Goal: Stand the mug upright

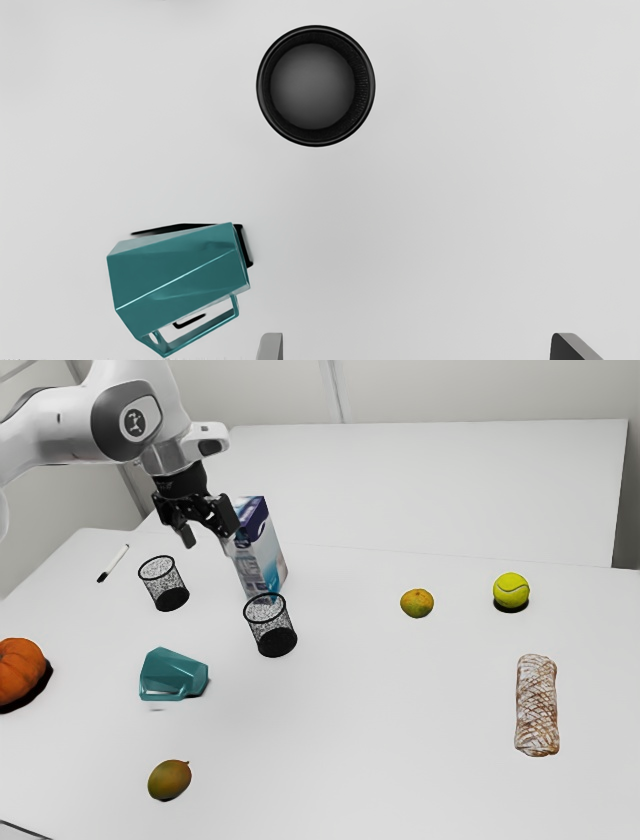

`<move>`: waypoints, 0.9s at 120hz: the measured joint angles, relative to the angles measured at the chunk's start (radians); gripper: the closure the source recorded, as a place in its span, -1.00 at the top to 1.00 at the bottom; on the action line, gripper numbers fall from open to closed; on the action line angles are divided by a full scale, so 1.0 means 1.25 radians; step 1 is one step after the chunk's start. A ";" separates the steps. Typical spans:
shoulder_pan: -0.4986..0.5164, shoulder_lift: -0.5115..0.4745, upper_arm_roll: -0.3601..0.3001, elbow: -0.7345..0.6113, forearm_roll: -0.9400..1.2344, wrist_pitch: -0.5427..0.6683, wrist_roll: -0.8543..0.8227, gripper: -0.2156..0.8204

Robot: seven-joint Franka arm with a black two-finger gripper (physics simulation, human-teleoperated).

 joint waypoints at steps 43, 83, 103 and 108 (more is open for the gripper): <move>0.005 -0.041 0.006 -0.022 -0.002 -0.012 -0.014 0.54; 0.123 -0.048 0.006 -0.034 -0.028 -0.052 0.001 0.54; 0.178 -0.036 0.008 -0.043 -0.048 -0.055 0.034 0.53; 0.190 -0.033 0.008 -0.045 -0.053 -0.055 0.043 0.53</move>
